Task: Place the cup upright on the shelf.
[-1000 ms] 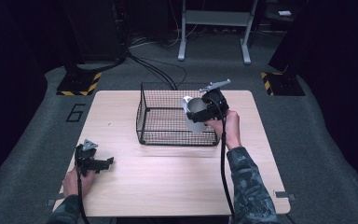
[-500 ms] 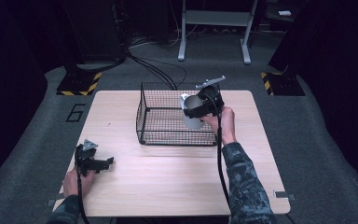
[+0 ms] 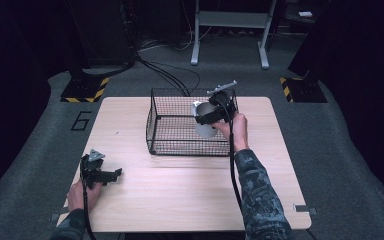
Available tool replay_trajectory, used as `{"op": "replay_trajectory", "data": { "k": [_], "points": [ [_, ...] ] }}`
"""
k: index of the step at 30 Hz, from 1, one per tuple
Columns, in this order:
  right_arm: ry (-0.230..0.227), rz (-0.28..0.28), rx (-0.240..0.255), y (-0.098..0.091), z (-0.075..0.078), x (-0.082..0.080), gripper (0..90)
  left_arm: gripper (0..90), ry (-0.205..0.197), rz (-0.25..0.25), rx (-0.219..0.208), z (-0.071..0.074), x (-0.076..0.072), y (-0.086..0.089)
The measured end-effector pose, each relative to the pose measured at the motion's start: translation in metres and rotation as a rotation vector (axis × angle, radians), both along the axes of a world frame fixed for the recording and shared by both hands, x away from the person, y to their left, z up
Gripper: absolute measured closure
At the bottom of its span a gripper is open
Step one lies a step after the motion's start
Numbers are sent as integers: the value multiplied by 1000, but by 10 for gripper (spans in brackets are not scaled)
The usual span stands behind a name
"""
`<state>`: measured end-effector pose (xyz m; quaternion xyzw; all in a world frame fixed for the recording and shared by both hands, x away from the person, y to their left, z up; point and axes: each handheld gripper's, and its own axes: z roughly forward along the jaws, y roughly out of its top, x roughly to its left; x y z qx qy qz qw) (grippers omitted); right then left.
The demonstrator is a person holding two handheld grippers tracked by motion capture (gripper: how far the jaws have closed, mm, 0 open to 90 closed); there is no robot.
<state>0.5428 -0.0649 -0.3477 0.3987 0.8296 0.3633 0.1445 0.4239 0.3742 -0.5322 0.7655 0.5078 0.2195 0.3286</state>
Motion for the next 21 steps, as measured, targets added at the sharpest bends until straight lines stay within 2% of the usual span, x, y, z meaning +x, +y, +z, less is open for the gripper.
{"op": "replay_trajectory", "data": {
  "k": [5,9,21],
  "points": [
    [16,-17,3,3,-3,6,56,1,-2,-1,1,0,0,0],
    [13,-17,-11,6,-5,11,56,1,-2,-1,1,0,0,0],
    [40,-21,-25,15,-16,26,56,1,-2,-1,1,0,0,0]
  ]
}}
